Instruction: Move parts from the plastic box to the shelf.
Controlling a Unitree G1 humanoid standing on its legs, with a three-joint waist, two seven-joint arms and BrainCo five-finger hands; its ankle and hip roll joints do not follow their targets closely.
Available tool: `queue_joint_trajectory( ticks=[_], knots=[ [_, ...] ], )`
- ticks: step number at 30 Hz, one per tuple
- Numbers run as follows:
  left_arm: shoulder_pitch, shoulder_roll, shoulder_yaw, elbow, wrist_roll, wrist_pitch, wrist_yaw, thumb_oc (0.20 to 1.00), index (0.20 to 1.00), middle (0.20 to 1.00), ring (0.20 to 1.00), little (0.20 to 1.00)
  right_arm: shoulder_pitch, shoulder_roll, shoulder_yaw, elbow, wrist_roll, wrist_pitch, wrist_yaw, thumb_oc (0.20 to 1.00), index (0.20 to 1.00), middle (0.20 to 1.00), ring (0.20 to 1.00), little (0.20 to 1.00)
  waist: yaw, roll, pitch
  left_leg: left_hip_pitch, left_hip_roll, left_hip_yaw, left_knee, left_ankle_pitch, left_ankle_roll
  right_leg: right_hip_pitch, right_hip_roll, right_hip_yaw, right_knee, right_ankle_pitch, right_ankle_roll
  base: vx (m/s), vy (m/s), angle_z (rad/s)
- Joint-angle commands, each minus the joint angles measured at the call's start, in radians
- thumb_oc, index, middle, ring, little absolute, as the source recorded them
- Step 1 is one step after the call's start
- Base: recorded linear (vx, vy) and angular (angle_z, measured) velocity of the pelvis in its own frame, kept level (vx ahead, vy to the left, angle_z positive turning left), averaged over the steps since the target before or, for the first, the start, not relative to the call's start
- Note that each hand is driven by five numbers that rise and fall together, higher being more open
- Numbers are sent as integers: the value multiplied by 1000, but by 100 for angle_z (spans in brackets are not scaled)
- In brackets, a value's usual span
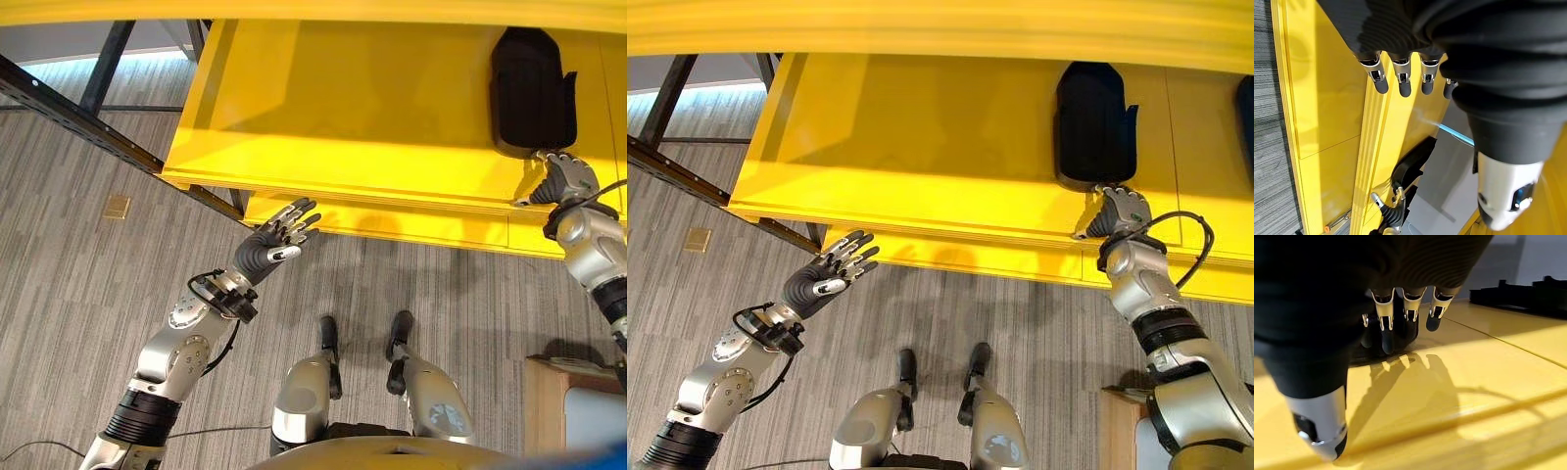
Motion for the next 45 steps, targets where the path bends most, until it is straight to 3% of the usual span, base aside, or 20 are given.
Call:
queue_joint_trajectory(
  ticks=[1, 9, 12, 13, 20, 24, 26, 29, 33, 35, 37, 38, 39, 40, 42, 43, 45],
  knots=[
    [29, 12, -21, -16, 7, -37, -8, 1000, 1000, 1000, 1000, 1000, -64, -26, 35, 22, 12, -4, -21, 1000, 1000, 1000, 1000, 1000, 35, -18, -57, -79, 19, -66, 24, 49, -47, -1, -51, 20, 222, -180, 88, -3, 31, 1],
    [48, -7, -12, -12, -9, -61, -8, 1000, 1000, 1000, 1000, 1000, 31, 33, -26, 3, 130, -3, -78, 1000, 1000, 1000, 1000, 1000, 19, -22, -73, -62, 18, -61, 15, 46, -45, 15, -48, 28, 209, -176, 86, -3, 93, 1],
    [87, -22, 19, -25, -28, -67, 16, 1000, 1000, 1000, 1000, 1000, 240, 92, -131, -161, 106, -12, -90, 1000, 1000, 1000, 1000, 1000, -17, -38, -89, -41, 18, -42, 14, 36, -36, 27, -52, 44, 196, -168, 94, 36, 221, -2],
    [122, -36, 46, -34, -20, -73, 24, 1000, 1000, 1000, 1000, 1000, 411, 126, -196, -283, 84, -9, -88, 1000, 1000, 1000, 1000, 1000, -47, -52, -102, -25, 17, -26, 13, 25, -24, 33, -54, 58, 190, -162, 102, 42, 194, -8],
    [187, -49, 84, -38, -28, -107, 20, 1000, 1000, 1000, 1000, 1000, 683, 185, -274, -476, 38, 7, 8, 1000, 1000, 1000, 1000, 1000, -105, -90, -127, 9, 15, 15, 2, 7, -10, 48, -51, 96, 163, -141, 122, 4, 114, -19],
    [243, -49, 100, -49, -42, -132, 14, 1000, 1000, 1000, 1000, 1000, 807, 194, -299, -573, 121, -67, 4, 1000, 1000, 1000, 1000, 1000, -120, -114, -155, 39, 12, 31, -3, -8, -3, 75, -47, 112, 136, -135, 129, 9, 106, -13],
    [275, -53, 108, -59, -50, -143, 9, 1000, 1000, 1000, 1000, 1000, 861, 199, -336, -707, 232, -212, -52, 1000, 1000, 1000, 1000, 1000, -133, -121, -181, 59, 10, 43, -10, -17, 1, 90, -47, 122, 116, -126, 135, 27, 293, -9],
    [271, -42, 84, -53, 9, -135, -58, 1000, 1000, 1000, 1000, 1000, 892, 216, -349, -783, 381, -292, -50, 1000, 1000, 1000, 1000, 1000, -154, -122, -194, 67, -4, 70, -4, -38, 18, 84, -55, 131, 112, -120, 145, -47, 324, -11],
    [238, 3, 2, -52, 156, -148, -146, 1000, 1000, 1000, 1000, 1000, 901, 247, -356, -763, 548, -317, -70, 1000, 1000, 1000, 1000, 1000, -198, -118, -196, 72, -28, 135, 37, -82, 50, 65, -84, 147, 110, -90, 170, -86, 355, -21],
    [201, 35, -62, -47, 202, -149, -162, 1000, 1000, 1000, 1000, 1000, 904, 275, -369, -727, 596, -308, -139, 1000, 1000, 1000, 1000, 1000, -233, -113, -193, 85, -52, 176, 80, -141, 72, 60, -117, 155, 99, -67, 207, -16, 408, -30],
    [183, 40, -104, -44, 198, -137, -151, 1000, 1000, 1000, 1000, 1000, 895, 311, -380, -680, 647, -285, -194, 1000, 1000, 1000, 1000, 1000, -258, -110, -196, 99, -57, 223, 92, -163, 79, 34, -140, 154, 70, -17, 238, -13, 274, -45],
    [183, 40, -104, -44, 198, -137, -151, 1000, 1000, 1000, 1000, 1000, 895, 311, -380, -680, 647, -285, -194, 1000, 1000, 1000, 1000, 1000, -258, -110, -196, 99, -57, 223, 92, -163, 79, 34, -140, 154, 70, -17, 238, -82, 179, -53],
    [210, 43, -100, -40, 190, -152, -119, 1000, 1000, 1000, 1000, 1000, 881, 352, -391, -627, 693, -246, -198, 1000, 1000, 1000, 1000, 1000, -253, -110, -202, 125, -38, 313, 78, -159, 79, 11, -177, 60, 111, 3, 247, -108, 37, -122],
    [216, 48, -101, -38, 177, -154, -101, 1000, 1000, 1000, 1000, 1000, 886, 369, -400, -606, 694, -237, -202, 1000, 1000, 1000, 1000, 1000, -250, -109, -210, 120, -29, 329, 81, -157, 91, 9, -184, 47, 173, -13, 235, -185, -21, -169],
    [216, 53, -96, -8, 196, -176, -35, 1000, 1000, 1000, 1000, 1000, 855, 372, -389, -533, 649, -208, -192, 1000, 1000, 1000, 1000, 1000, -210, -101, -229, 92, 2, 353, 101, -149, 106, 44, -225, -14, 312, -50, 178, -162, -196, -164],
    [206, 50, -93, 23, 178, -203, -12, 1000, 1000, 1000, 1000, 1000, 808, 369, -366, -461, 668, -196, -213, 1000, 1000, 1000, 1000, 1000, -182, -102, -230, 66, 22, 361, 130, -150, 103, 87, -242, -36, 324, -75, 159, -100, -473, -101],
    [244, 30, -43, 31, 137, -230, 4, 1000, 1000, 1000, 1000, 1000, 816, 394, -385, -427, 645, -190, -274, 1000, 1000, 1000, 1000, 1000, -160, -123, -230, 20, 58, 357, 175, -137, 71, 144, -202, -56, 207, -131, 166, -78, -639, -111]
  ],
)
